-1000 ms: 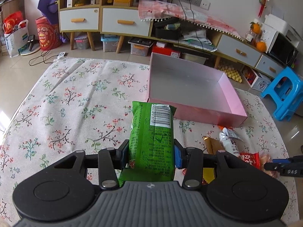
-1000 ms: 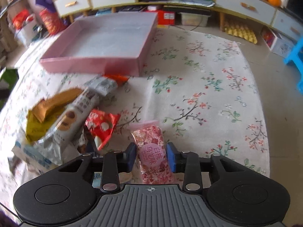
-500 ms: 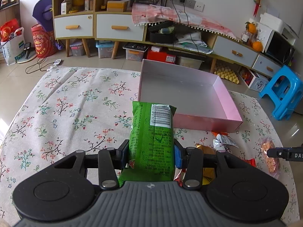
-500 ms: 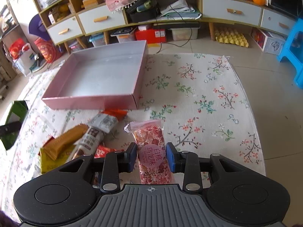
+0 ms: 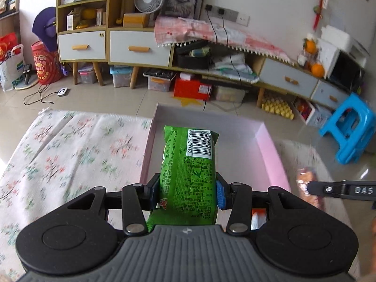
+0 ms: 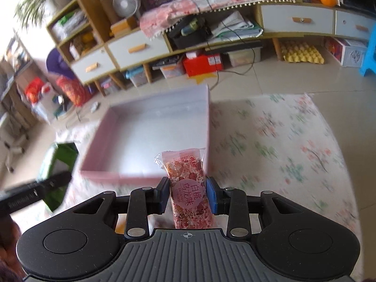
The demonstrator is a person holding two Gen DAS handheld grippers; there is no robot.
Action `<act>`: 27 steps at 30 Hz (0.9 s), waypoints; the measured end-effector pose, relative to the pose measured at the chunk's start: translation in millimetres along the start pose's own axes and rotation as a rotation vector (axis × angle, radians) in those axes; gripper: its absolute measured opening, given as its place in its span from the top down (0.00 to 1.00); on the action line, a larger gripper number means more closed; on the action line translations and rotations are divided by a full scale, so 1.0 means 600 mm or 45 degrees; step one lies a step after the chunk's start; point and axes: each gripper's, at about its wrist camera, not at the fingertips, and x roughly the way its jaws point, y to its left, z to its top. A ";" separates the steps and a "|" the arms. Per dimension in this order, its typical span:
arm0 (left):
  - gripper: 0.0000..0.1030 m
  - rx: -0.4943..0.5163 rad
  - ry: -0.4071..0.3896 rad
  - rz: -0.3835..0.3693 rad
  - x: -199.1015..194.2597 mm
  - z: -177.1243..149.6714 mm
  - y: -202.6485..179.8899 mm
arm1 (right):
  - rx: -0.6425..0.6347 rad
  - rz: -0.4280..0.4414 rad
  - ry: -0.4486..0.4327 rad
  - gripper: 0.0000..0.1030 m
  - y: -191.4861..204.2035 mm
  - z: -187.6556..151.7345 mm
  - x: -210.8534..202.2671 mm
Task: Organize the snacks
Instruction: 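Carry the green bag and pink pack over the pink box with both tools, then open both tools to drop the green bag and pink pack into the box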
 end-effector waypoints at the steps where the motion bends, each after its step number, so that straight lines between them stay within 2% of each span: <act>1: 0.59 -0.006 -0.015 -0.001 0.006 0.011 -0.001 | 0.036 0.019 -0.004 0.69 0.001 0.011 0.008; 5: 0.59 -0.007 -0.046 0.046 0.051 0.019 -0.003 | 0.147 0.094 -0.011 0.69 0.010 0.041 0.046; 10: 0.59 -0.053 0.040 0.046 0.092 0.013 0.006 | 0.170 0.029 -0.008 0.69 0.016 0.056 0.095; 12: 0.59 0.001 0.046 0.102 0.102 0.008 0.001 | 0.187 -0.019 -0.016 0.69 0.011 0.057 0.110; 15: 0.58 0.031 0.064 0.168 0.108 0.001 0.001 | 0.221 -0.029 -0.013 0.66 0.004 0.046 0.126; 17: 0.58 0.009 0.061 0.178 0.101 0.000 0.004 | 0.196 -0.041 -0.002 0.66 0.009 0.041 0.129; 20: 0.47 0.014 0.041 0.191 0.084 0.005 0.005 | 0.165 -0.084 0.002 0.65 0.015 0.043 0.116; 21: 0.46 0.021 0.032 0.201 0.074 0.007 0.006 | 0.174 -0.091 0.003 0.59 0.014 0.044 0.108; 24: 0.46 0.014 0.006 0.214 0.039 0.017 0.013 | 0.219 -0.071 -0.001 0.56 0.011 0.045 0.076; 27: 0.44 -0.017 0.000 0.218 0.003 0.022 0.029 | 0.193 -0.060 0.020 0.50 0.020 0.039 0.049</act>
